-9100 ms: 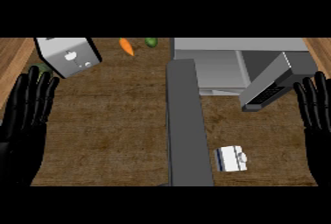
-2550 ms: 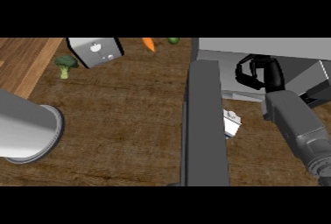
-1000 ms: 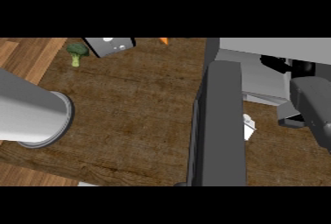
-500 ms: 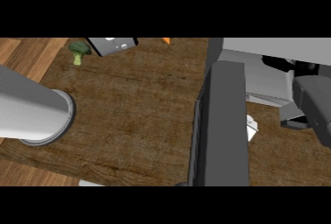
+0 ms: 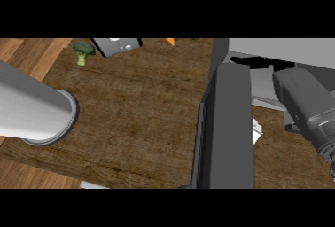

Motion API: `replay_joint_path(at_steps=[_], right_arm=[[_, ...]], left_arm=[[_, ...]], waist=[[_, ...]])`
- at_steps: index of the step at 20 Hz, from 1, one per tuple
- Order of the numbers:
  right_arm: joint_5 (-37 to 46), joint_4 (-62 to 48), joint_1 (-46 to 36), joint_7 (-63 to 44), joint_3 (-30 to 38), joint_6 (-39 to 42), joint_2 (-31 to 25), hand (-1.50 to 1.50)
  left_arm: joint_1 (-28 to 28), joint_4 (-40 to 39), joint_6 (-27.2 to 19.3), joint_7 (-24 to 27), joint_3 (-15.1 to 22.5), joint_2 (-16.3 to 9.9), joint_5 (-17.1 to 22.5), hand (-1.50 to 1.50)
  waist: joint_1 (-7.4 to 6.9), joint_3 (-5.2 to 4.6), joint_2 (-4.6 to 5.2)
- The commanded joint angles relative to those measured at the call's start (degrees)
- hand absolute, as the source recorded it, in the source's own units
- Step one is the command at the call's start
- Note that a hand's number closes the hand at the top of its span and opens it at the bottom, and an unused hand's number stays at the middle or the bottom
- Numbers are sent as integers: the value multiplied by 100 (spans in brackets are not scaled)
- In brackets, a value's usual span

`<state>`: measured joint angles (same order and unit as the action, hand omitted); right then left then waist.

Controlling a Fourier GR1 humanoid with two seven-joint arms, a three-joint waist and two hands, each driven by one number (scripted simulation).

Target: Pick up the milk, place it into the microwave and close the microwave

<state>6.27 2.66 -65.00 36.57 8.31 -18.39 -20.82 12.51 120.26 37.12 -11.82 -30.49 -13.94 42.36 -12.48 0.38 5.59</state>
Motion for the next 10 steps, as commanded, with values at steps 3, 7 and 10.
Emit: replay_joint_path(at_steps=[3,7,10], right_arm=[[107,-77,-374,-479,-95,-449,377,-150],[97,-28,-600,-648,-77,-721,536,-150],[101,73,-631,-466,-68,-593,703,-150]], left_arm=[[-89,2,-27,-44,126,33,-117,-150],[-43,-140,68,-109,160,-40,-102,-150],[-143,-294,114,-27,115,-57,-186,-150]], waist=[[7,-9,-52],[24,-17,-77],[127,-16,-92]])
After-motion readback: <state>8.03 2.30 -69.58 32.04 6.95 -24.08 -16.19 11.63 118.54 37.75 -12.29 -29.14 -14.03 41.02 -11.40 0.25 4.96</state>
